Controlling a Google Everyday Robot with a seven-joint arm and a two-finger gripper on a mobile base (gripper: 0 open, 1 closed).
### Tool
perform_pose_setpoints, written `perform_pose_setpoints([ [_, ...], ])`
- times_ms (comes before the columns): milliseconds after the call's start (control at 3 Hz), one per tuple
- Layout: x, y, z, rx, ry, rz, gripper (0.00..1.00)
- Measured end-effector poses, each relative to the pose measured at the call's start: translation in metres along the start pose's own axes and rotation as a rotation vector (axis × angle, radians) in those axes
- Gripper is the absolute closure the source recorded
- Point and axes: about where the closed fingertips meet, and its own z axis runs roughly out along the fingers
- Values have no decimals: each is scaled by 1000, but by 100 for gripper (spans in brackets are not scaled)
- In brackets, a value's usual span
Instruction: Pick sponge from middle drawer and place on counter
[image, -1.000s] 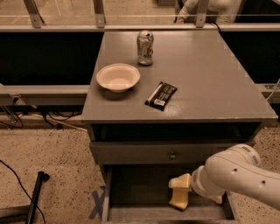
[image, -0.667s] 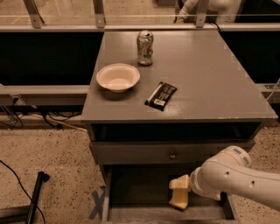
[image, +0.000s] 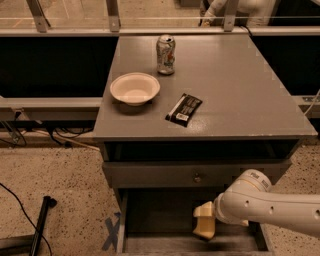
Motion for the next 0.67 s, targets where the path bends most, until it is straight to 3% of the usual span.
perform_pose_setpoints([
  [667,9,7,55,-18,-6,46,0],
])
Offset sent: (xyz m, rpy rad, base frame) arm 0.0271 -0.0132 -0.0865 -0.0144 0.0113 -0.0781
